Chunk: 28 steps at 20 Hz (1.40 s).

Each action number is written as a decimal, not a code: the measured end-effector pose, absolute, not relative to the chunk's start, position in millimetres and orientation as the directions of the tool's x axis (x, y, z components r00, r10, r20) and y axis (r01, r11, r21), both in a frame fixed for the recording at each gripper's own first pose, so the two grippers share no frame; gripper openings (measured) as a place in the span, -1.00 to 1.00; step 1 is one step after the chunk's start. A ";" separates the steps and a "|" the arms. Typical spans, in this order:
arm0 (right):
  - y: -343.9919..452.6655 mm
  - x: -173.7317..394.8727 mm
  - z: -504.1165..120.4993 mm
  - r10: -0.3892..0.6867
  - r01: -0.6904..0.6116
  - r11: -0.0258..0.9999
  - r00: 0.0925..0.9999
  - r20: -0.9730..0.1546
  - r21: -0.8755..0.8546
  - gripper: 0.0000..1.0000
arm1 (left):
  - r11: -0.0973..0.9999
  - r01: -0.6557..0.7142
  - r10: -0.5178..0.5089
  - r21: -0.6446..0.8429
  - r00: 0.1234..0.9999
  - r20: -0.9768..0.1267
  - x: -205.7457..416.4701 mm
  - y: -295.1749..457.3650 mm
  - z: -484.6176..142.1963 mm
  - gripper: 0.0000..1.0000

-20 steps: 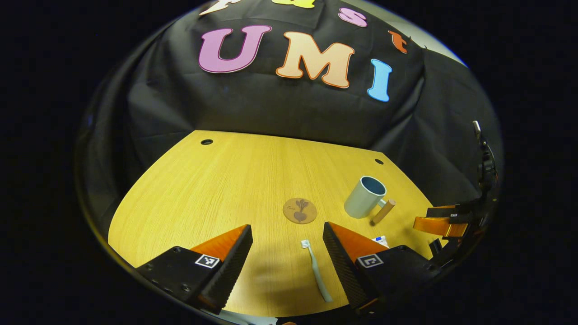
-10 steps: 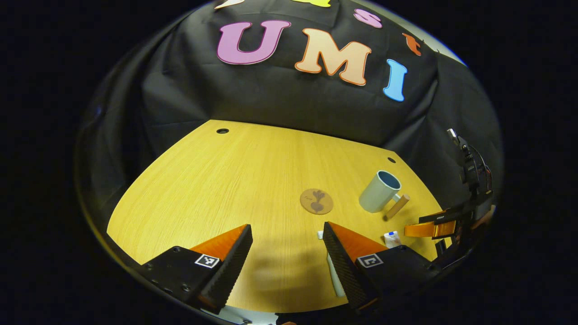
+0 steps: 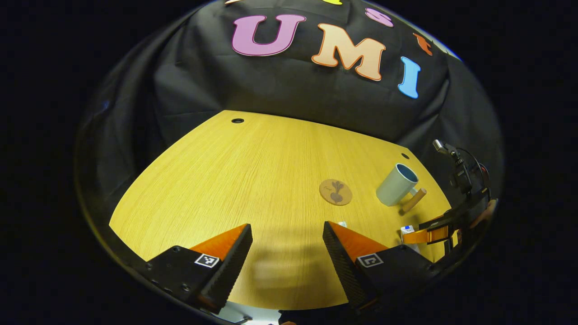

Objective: Put the toothbrush and toothpaste on the desktop into the cup, then pick up the cup and place it on the coaster on the desktop.

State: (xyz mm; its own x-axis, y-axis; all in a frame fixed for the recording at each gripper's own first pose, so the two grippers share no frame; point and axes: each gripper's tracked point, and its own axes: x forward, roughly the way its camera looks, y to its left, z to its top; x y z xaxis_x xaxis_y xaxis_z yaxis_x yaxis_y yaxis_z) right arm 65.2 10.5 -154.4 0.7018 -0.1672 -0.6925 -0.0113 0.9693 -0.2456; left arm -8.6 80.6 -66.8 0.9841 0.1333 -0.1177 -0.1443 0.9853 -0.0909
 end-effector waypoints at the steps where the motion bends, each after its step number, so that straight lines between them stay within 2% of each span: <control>1: 11.3 66.7 -158.1 -0.171 -0.012 0.969 0.695 -0.699 -0.249 0.94 | 0.985 -0.150 0.139 -0.089 0.983 -0.119 -9.5 82.2 -67.0 0.89; 4: 11.5 69.8 -165.3 -0.175 -0.014 0.968 0.674 -0.718 -0.250 0.78 | 0.985 -0.151 0.141 -0.081 0.983 -0.116 -8.1 83.3 -66.3 0.89; 5: 12.0 70.9 -166.8 -0.175 -0.016 0.968 0.669 -0.723 -0.249 0.66 | 0.986 -0.150 0.141 -0.075 0.983 -0.118 -7.4 83.4 -66.6 0.88; 6: 12.8 71.9 -168.3 -0.175 -0.019 0.968 0.663 -0.728 -0.250 0.71 | 0.986 -0.149 0.140 -0.070 0.983 -0.119 -6.2 83.6 -65.8 0.89; 7: 12.0 71.4 -170.4 -0.178 -0.020 0.967 0.659 -0.730 -0.254 0.65 | 0.987 -0.149 0.140 -0.066 0.983 -0.122 -4.8 82.9 -65.6 0.89; 10: 10.2 72.9 -171.4 -0.190 -0.017 0.964 0.654 -0.732 -0.265 0.65 | 0.987 -0.146 0.137 -0.061 0.983 -0.125 -2.0 82.0 -65.6 0.89; 11: 10.1 72.8 -174.7 -0.187 -0.016 0.966 0.650 -0.736 -0.260 0.38 | 0.988 -0.144 0.135 -0.060 0.983 -0.126 -1.2 80.8 -65.3 0.89; 12: 10.8 73.0 -173.1 -0.187 -0.015 0.966 0.652 -0.735 -0.259 0.28 | 0.988 -0.142 0.133 -0.060 0.983 -0.128 -0.3 80.4 -65.2 0.89; 13: 10.7 73.0 -173.2 -0.188 -0.014 0.966 0.649 -0.737 -0.258 0.24 | 0.988 -0.139 0.130 -0.060 0.983 -0.131 0.1 78.9 -66.3 0.89; 16: 9.1 73.3 -173.7 -0.187 -0.014 0.966 0.649 -0.737 -0.258 0.27 | 0.989 -0.135 0.126 -0.057 0.982 -0.138 2.3 75.5 -67.0 0.89; 17: 8.3 72.8 -172.0 -0.187 -0.013 0.966 0.648 -0.738 -0.257 0.05 | 0.990 -0.134 0.125 -0.055 0.982 -0.141 3.0 75.2 -68.0 0.89; 18: 8.4 72.8 -172.8 -0.188 -0.011 0.967 0.646 -0.740 -0.256 -0.03 | 0.990 -0.132 0.123 -0.051 0.982 -0.145 3.5 73.9 -68.4 0.89; 20: 8.4 70.7 -173.2 -0.193 0.001 0.968 0.635 -0.748 -0.250 -0.02 | 0.991 -0.127 0.119 -0.042 0.981 -0.152 3.0 72.1 -69.4 0.89; 23: 9.2 70.0 -174.1 -0.190 -0.005 0.968 0.630 -0.753 -0.249 -0.48 | 0.993 -0.116 0.107 -0.038 0.977 -0.186 4.9 67.0 -74.8 0.89; 24: 10.6 69.4 -172.3 -0.188 -0.013 0.967 0.635 -0.749 -0.254 -0.48 | 0.993 -0.112 0.102 -0.037 0.975 -0.197 6.4 64.7 -76.2 0.89; 25: 10.1 69.6 -172.8 -0.184 -0.025 0.966 0.640 -0.746 -0.259 -0.57 | 0.994 -0.108 0.099 -0.033 0.973 -0.209 6.9 62.0 -78.1 0.89; 28: 9.9 69.4 -171.7 -0.165 -0.035 0.966 0.677 -0.717 -0.255 -0.57 | 0.996 -0.094 0.091 -0.003 0.967 -0.237 6.8 55.1 -78.6 0.89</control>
State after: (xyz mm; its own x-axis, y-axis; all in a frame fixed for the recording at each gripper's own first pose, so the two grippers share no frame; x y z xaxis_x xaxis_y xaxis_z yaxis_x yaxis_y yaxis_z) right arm 69.4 9.9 -171.7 0.6771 -0.1649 -0.7172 -0.0347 0.9663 -0.2549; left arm 6.8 55.1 -78.6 0.9672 0.0910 -0.2370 -0.0944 0.9955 -0.0032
